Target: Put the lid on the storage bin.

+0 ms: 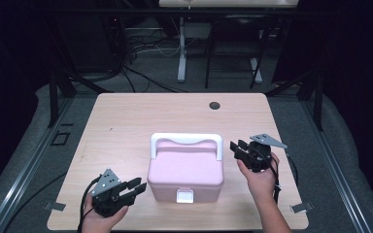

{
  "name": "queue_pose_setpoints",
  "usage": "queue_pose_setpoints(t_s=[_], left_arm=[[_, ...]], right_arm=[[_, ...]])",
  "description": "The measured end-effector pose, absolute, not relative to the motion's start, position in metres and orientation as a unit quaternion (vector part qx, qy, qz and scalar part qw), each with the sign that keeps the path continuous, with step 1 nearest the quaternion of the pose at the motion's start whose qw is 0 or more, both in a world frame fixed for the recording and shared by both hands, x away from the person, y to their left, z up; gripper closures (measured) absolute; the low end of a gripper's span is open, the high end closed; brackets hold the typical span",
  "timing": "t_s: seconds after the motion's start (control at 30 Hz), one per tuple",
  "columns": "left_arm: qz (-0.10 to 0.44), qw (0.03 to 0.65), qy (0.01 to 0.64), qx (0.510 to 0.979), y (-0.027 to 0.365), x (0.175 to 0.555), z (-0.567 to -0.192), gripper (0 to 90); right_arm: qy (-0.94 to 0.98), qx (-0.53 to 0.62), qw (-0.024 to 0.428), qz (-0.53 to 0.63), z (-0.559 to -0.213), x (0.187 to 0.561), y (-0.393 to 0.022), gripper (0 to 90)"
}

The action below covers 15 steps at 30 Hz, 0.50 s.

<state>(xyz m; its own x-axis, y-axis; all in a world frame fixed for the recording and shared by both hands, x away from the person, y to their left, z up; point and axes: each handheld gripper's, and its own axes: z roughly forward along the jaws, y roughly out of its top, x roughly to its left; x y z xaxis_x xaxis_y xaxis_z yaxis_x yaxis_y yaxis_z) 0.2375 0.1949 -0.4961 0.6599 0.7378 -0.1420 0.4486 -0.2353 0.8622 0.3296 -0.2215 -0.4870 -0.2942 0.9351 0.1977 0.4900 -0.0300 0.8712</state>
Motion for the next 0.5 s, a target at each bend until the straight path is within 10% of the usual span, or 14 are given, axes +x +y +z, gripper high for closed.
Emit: queue_pose_setpoints(t_s=[0.5], left_arm=[[0.17,0.481,0.42,0.75,0.211,0.252,-0.51,56.9]], right_arm=[[0.657,0.543,0.233,0.468,-0.486,0.33,-0.224,60.9]])
